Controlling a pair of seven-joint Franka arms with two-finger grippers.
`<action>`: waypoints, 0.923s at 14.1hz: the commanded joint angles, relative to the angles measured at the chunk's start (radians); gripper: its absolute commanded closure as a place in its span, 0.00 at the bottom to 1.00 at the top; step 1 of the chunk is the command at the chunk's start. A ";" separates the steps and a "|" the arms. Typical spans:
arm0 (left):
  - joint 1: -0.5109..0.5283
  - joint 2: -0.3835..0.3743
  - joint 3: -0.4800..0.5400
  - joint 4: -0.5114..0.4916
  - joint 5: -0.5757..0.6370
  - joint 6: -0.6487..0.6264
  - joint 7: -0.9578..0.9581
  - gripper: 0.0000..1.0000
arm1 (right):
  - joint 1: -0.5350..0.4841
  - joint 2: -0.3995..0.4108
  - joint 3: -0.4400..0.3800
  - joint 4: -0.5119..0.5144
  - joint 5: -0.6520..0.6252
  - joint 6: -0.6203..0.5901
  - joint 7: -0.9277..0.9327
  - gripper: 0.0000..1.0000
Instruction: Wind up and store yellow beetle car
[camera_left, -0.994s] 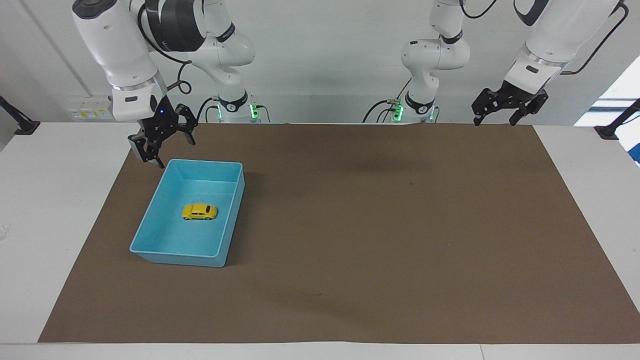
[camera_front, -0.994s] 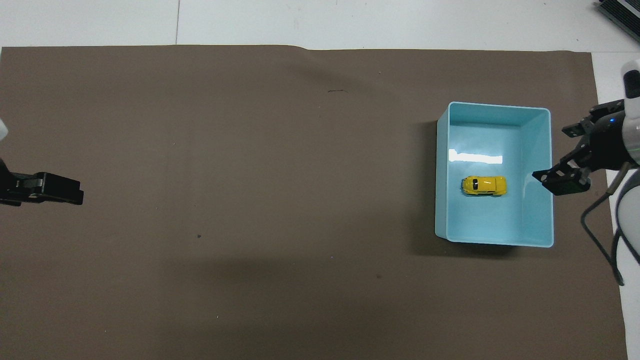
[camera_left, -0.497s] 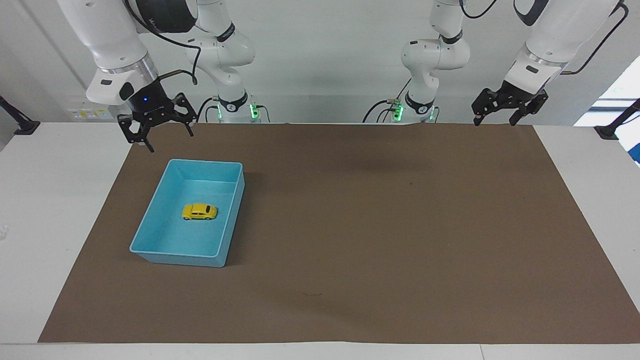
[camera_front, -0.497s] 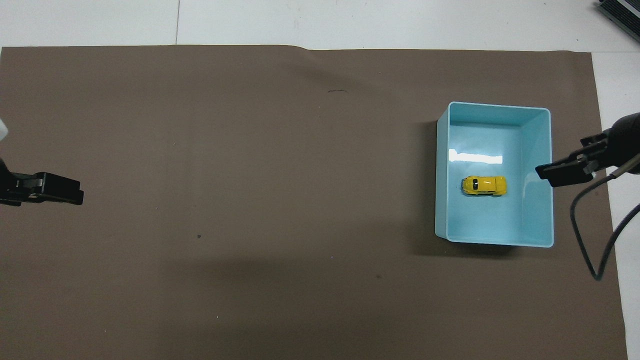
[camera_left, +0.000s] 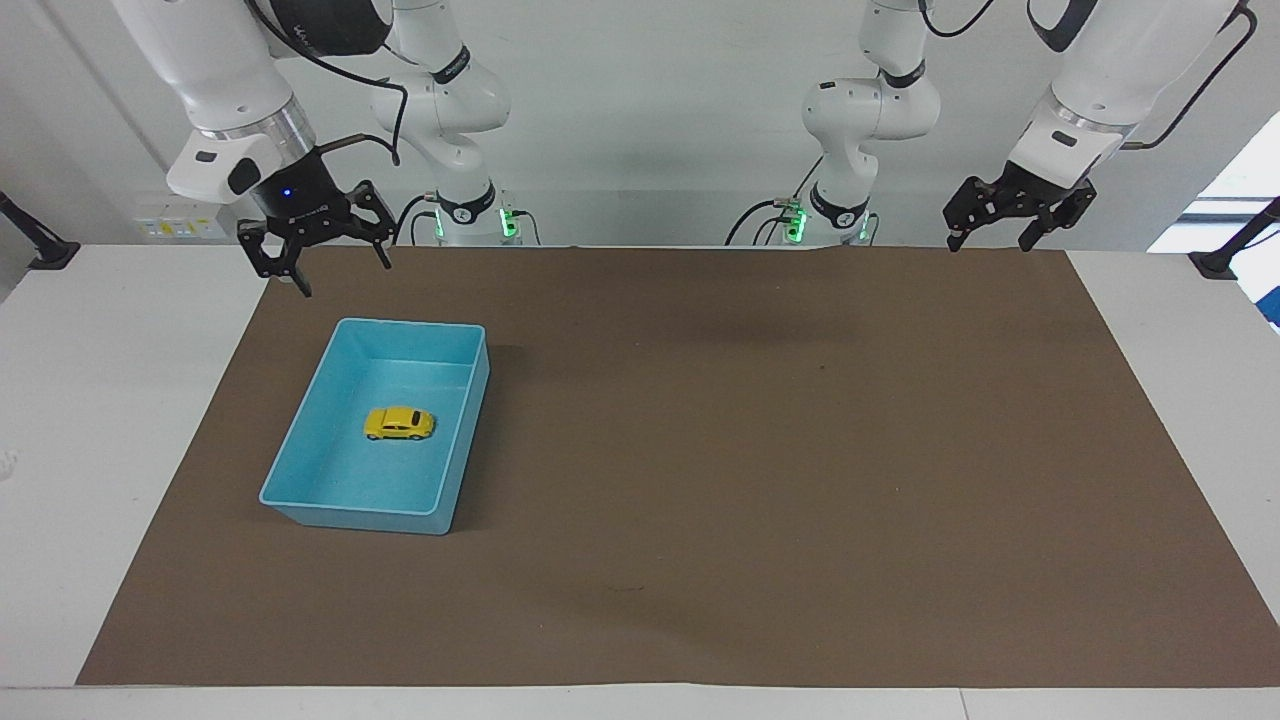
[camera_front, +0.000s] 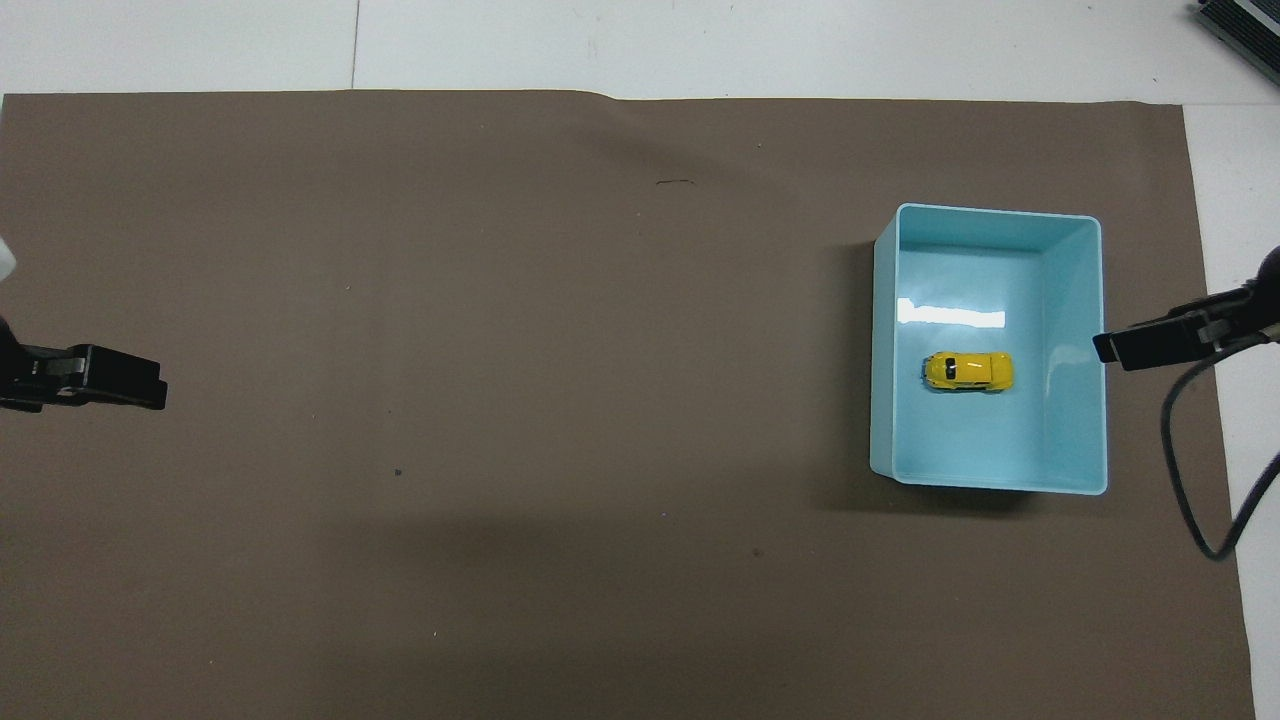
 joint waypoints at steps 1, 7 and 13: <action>0.014 -0.009 -0.009 0.002 0.007 -0.011 0.006 0.00 | 0.001 -0.009 -0.018 0.006 0.007 -0.038 0.134 0.00; 0.013 -0.009 -0.009 0.002 0.007 -0.011 0.006 0.00 | 0.003 -0.009 -0.023 0.029 0.001 -0.042 0.240 0.00; 0.014 -0.009 -0.008 0.002 0.007 -0.011 0.006 0.00 | 0.017 -0.009 -0.003 0.030 -0.094 -0.101 0.359 0.00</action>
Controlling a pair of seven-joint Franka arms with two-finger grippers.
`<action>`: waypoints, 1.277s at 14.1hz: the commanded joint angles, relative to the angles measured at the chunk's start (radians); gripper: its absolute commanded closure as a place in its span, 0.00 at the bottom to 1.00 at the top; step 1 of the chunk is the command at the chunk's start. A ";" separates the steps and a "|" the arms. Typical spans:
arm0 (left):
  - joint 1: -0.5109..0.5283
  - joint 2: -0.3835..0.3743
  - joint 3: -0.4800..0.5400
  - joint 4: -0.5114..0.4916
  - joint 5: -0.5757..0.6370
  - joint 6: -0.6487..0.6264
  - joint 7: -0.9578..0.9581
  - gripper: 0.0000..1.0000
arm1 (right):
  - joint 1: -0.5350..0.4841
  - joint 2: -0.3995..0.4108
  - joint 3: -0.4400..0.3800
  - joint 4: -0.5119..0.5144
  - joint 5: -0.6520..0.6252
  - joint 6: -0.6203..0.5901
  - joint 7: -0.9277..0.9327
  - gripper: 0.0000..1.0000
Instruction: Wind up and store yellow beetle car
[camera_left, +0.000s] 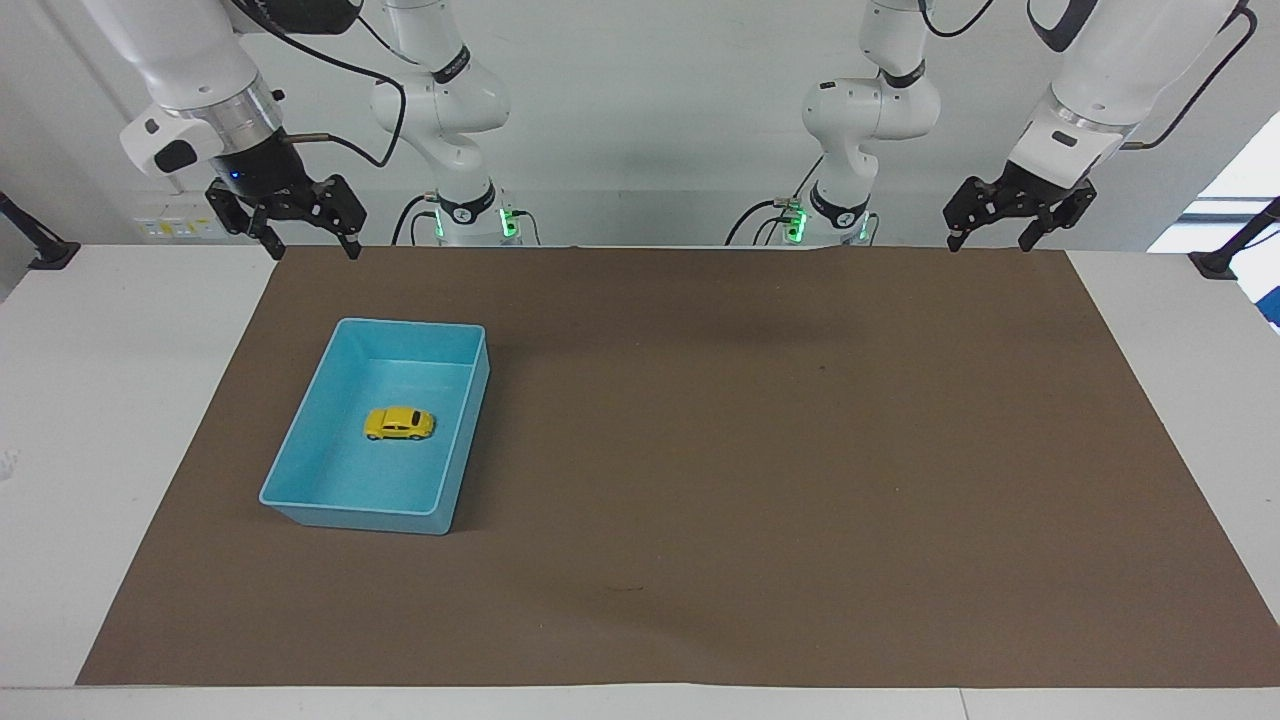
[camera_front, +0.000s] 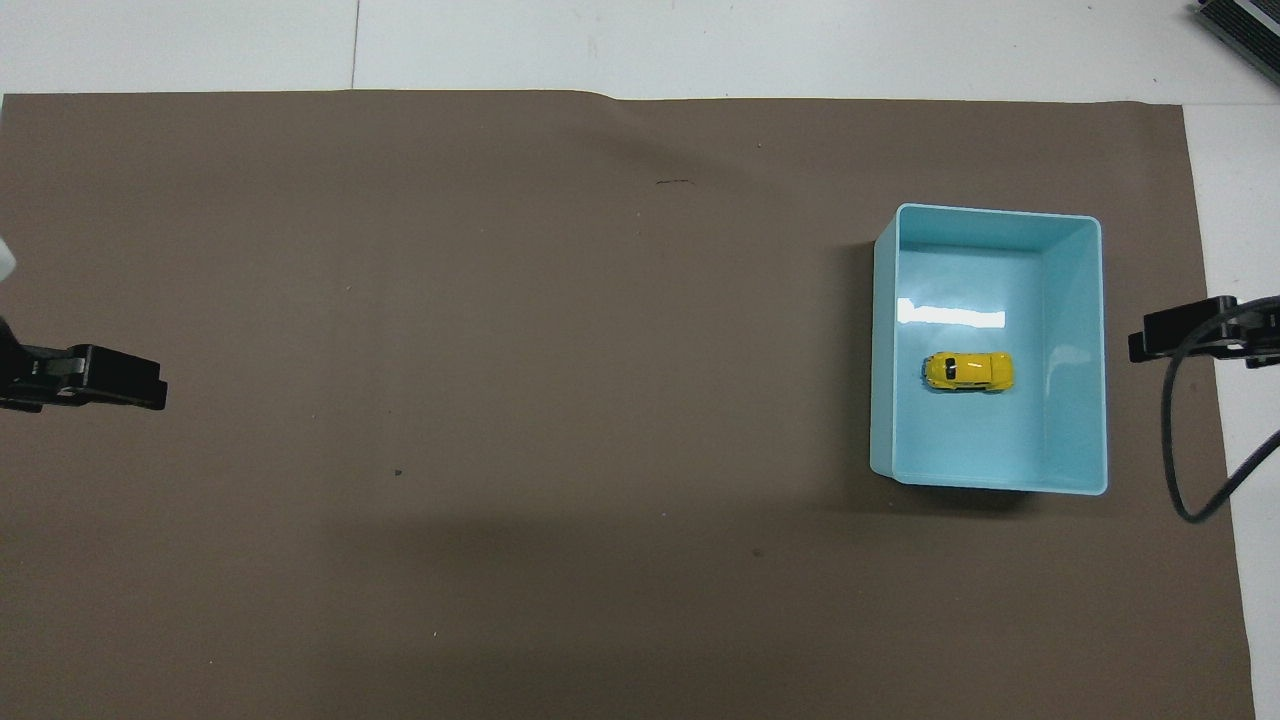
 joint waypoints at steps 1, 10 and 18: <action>0.013 -0.009 -0.009 0.002 0.007 -0.011 0.006 0.00 | 0.013 -0.004 0.003 0.011 -0.026 -0.029 0.029 0.00; 0.013 -0.009 -0.009 0.002 0.007 -0.011 0.006 0.00 | 0.014 -0.004 0.000 0.023 -0.008 -0.012 0.027 0.00; 0.013 -0.009 -0.009 0.002 0.007 -0.011 0.006 0.00 | 0.015 -0.001 0.003 0.023 -0.008 -0.012 0.023 0.00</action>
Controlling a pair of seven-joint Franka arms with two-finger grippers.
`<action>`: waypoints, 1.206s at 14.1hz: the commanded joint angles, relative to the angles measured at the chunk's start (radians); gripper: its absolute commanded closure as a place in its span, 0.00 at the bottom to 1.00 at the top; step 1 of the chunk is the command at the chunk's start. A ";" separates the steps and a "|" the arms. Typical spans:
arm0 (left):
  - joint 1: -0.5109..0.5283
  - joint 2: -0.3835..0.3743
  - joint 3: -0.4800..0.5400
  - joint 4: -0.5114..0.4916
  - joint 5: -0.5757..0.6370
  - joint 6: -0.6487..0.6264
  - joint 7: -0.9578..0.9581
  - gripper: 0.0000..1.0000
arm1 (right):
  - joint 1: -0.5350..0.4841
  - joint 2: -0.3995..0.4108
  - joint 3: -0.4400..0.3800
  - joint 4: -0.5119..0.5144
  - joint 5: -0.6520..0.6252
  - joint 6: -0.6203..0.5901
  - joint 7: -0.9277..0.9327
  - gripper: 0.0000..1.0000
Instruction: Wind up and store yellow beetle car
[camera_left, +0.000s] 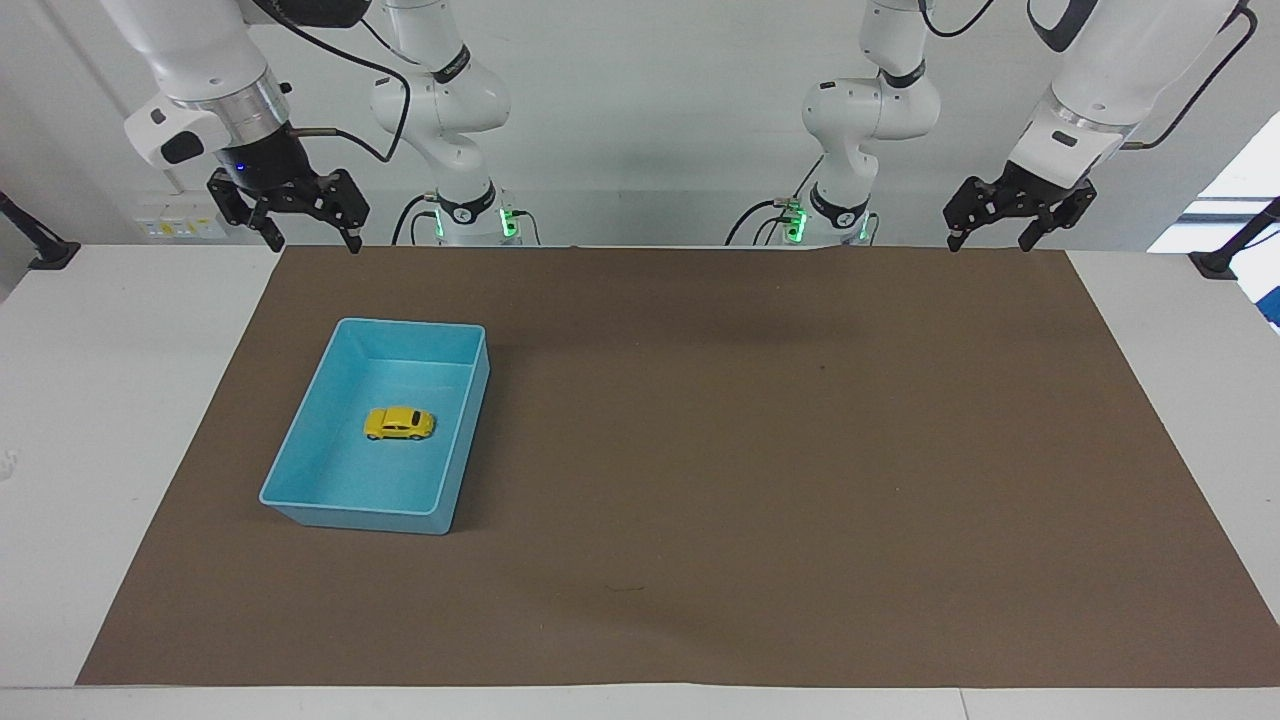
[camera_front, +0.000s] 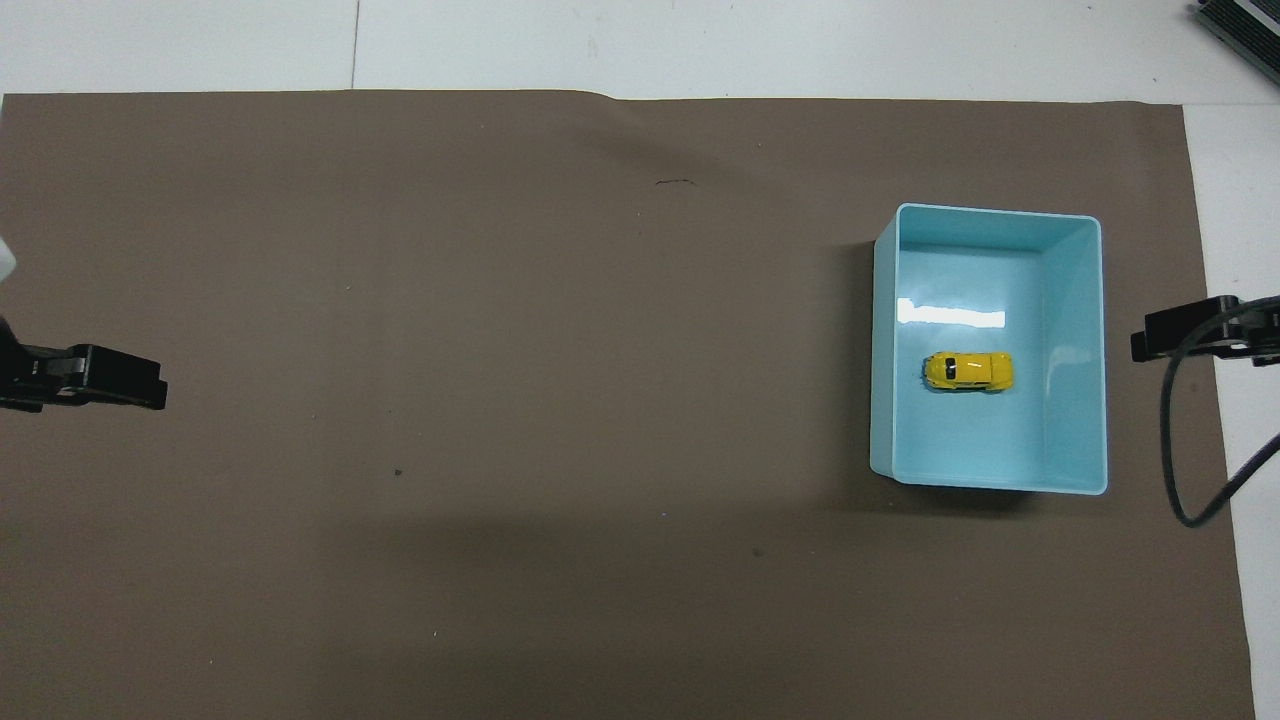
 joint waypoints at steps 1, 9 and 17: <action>0.014 -0.009 -0.009 0.002 0.007 -0.011 0.006 0.00 | 0.003 0.001 0.004 0.001 0.004 -0.003 0.017 0.00; 0.013 -0.009 -0.009 0.002 0.007 -0.011 0.006 0.00 | -0.043 -0.002 0.028 0.001 0.004 -0.003 0.014 0.00; 0.014 -0.009 -0.009 0.002 0.007 -0.011 0.006 0.00 | -0.065 -0.007 0.054 0.001 0.005 -0.003 0.014 0.00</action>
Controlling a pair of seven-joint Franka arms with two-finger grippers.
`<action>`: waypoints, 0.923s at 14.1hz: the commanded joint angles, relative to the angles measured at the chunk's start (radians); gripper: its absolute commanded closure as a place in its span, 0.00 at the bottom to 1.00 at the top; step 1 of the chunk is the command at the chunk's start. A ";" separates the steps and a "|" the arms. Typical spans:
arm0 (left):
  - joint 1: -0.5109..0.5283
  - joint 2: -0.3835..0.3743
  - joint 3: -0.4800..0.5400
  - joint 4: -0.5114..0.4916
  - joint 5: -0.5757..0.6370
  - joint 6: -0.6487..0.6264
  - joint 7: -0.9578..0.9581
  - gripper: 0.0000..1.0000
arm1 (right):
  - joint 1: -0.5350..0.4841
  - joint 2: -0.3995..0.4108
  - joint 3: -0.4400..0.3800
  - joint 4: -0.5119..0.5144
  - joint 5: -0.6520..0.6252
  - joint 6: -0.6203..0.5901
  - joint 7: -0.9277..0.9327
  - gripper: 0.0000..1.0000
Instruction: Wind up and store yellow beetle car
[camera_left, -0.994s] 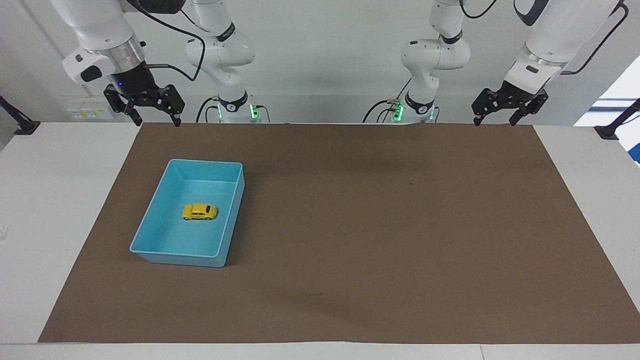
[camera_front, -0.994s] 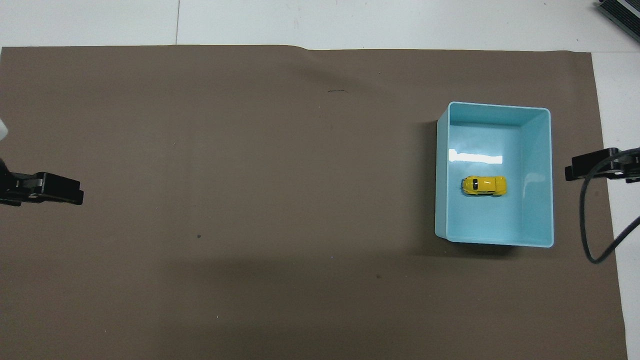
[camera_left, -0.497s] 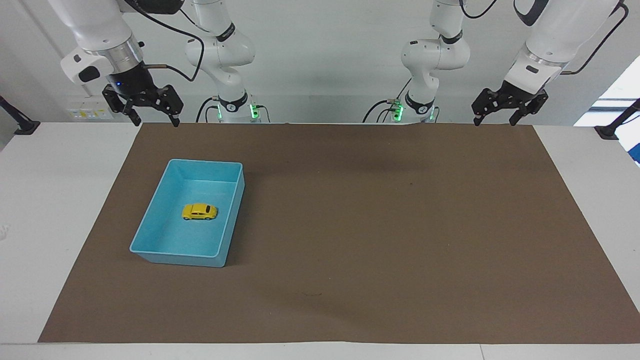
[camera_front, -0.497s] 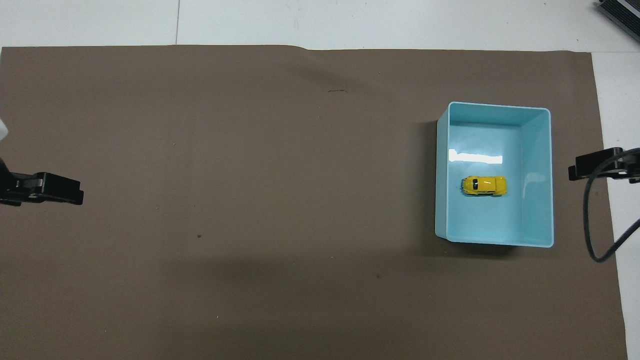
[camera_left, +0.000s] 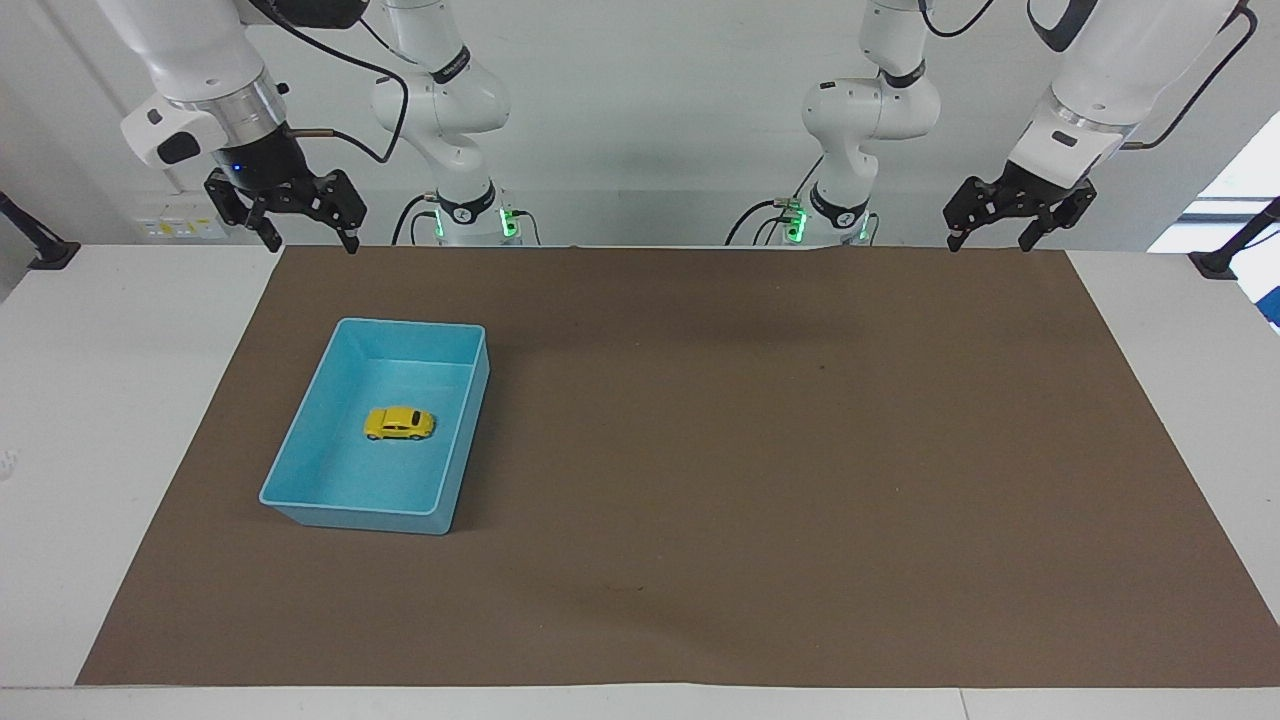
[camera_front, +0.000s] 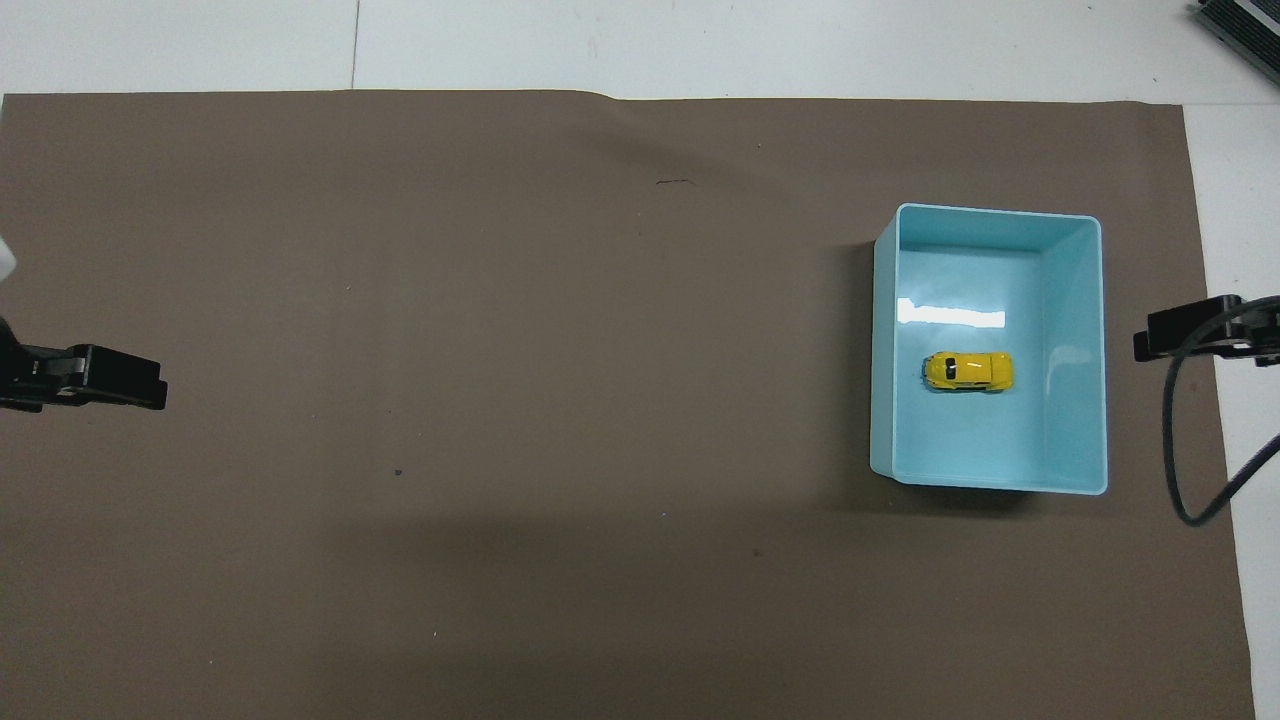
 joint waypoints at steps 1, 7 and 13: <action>0.014 -0.009 -0.009 0.002 0.007 -0.011 0.006 0.00 | -0.013 -0.007 0.008 0.001 0.004 -0.003 0.016 0.00; 0.014 -0.009 -0.009 0.002 0.007 -0.011 0.006 0.00 | -0.013 -0.007 0.008 0.001 0.002 -0.002 0.014 0.00; 0.014 -0.009 -0.009 0.002 0.007 -0.011 0.006 0.00 | -0.021 -0.009 0.005 0.000 0.004 -0.003 0.013 0.00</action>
